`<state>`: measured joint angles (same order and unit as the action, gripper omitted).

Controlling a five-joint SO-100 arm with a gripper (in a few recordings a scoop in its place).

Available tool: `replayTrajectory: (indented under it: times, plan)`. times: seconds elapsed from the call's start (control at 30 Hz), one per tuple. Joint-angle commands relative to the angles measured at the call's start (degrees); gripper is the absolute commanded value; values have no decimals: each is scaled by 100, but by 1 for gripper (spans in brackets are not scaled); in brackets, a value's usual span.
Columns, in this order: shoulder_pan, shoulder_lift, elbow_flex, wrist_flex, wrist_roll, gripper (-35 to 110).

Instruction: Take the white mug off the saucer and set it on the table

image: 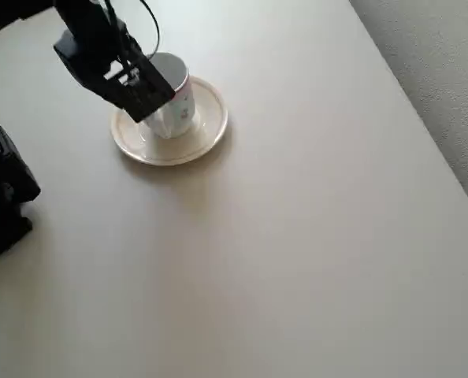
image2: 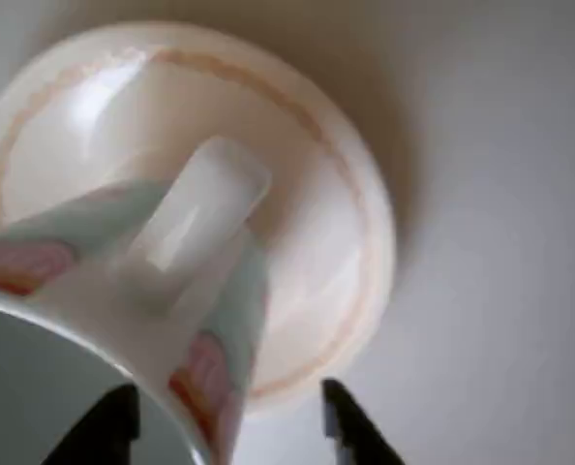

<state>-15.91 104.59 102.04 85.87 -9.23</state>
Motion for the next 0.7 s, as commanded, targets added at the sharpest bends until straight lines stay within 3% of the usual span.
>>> replayTrajectory:
  times: [0.0,0.37,0.67]
  plan:
    - [-114,-62,308,-527,-9,21]
    - [-167,-624,475,-1204,-44,17]
    - [-70,-1143,475,-1644,-149,3]
